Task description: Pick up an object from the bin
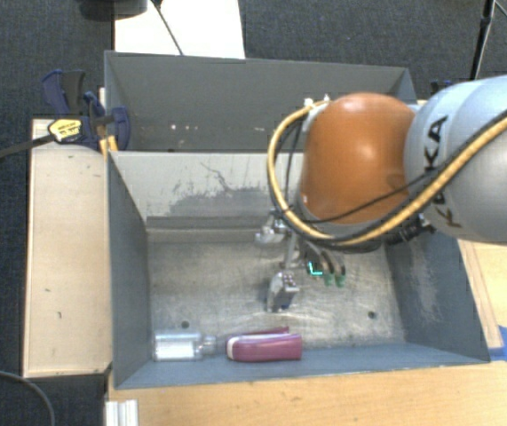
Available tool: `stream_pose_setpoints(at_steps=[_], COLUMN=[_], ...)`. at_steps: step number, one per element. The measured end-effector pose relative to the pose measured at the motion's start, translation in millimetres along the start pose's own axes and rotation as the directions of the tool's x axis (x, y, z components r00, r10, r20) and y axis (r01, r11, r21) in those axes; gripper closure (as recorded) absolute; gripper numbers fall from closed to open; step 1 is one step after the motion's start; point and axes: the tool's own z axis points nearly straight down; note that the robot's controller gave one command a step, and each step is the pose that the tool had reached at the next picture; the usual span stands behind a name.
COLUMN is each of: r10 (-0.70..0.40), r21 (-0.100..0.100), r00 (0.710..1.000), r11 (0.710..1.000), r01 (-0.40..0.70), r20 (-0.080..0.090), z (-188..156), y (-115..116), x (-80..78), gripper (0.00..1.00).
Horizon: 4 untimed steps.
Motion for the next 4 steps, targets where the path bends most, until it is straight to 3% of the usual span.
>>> stream_pose_setpoints(at_steps=[1,2,3,4], r10=[-0.258,-0.12,-0.118,-0.116], r21=[0.002,0.003,0.0,0.001], r00=[0.966,0.993,0.993,0.993], r11=[0.966,0.993,0.993,0.993], r01=[0.258,0.12,0.118,0.116], r20=[0.034,0.012,0.016,0.017], z=[137,115,113,-9], y=[-5,-70,-67,-69], x=[-6.5,-29.3,-30.3,-42.5], gripper=[0.0,0.0,1.0,1.0])
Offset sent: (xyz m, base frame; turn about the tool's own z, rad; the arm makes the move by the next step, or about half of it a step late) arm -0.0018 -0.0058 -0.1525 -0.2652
